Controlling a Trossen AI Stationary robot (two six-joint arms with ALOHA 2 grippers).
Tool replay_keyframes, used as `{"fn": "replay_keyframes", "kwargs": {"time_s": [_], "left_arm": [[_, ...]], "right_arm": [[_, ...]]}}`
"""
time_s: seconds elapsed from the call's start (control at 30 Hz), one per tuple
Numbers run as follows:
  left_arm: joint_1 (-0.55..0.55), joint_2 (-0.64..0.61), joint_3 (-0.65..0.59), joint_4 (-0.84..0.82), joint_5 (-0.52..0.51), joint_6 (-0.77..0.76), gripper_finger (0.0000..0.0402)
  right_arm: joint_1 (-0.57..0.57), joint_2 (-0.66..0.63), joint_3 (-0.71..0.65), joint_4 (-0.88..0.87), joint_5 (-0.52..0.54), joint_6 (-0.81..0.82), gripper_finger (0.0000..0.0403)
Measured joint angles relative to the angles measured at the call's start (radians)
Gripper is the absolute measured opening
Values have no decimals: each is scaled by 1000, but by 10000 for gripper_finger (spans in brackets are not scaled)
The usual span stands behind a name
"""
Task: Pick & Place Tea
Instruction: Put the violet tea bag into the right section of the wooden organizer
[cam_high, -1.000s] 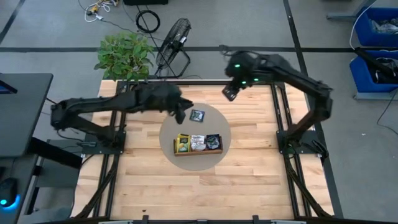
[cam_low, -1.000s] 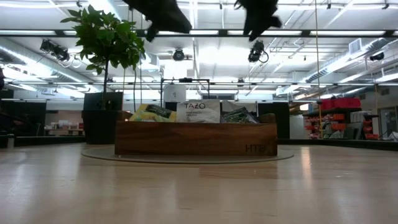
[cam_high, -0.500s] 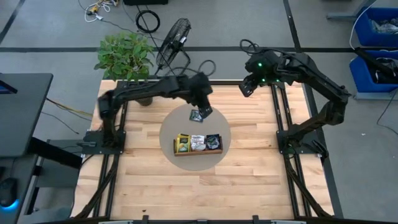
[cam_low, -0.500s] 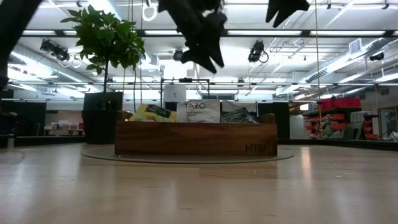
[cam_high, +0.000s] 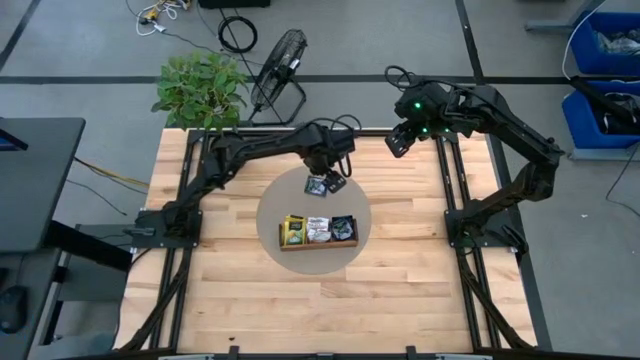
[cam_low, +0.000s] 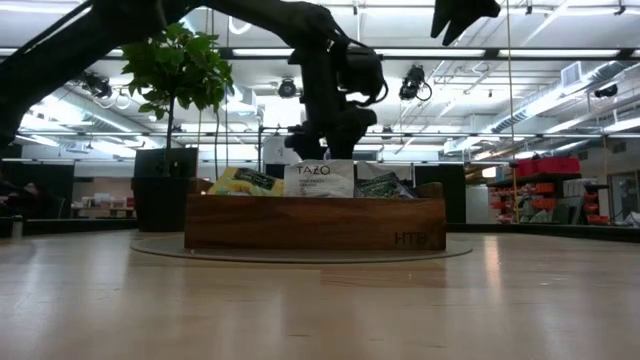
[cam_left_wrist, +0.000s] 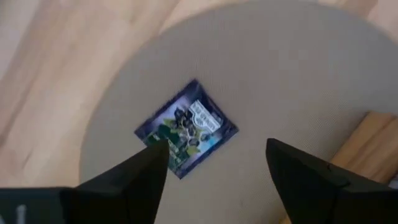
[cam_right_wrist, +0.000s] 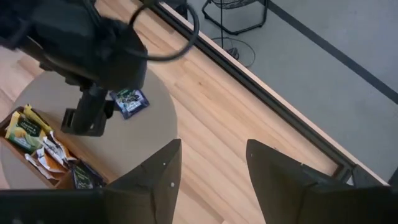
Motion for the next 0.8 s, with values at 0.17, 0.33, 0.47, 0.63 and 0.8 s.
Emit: {"fn": "replay_keyframes", "kwargs": {"time_s": [0.17,0.33,0.47,0.63,0.8], "left_arm": [[-1,9,-19,9,2,4,299],[0,19,-29,24,1,1,318],[1,55,-32,44,6,-36,323],[1,94,-32,53,21,-125,317],[1,118,-31,65,19,-145,308]], "right_arm": [[0,0,0,3,0,0,190],[0,0,0,7,-1,0,190],[0,1,0,17,-1,0,190],[0,1,0,23,-6,3,190],[0,1,0,27,-10,3,190]]}}
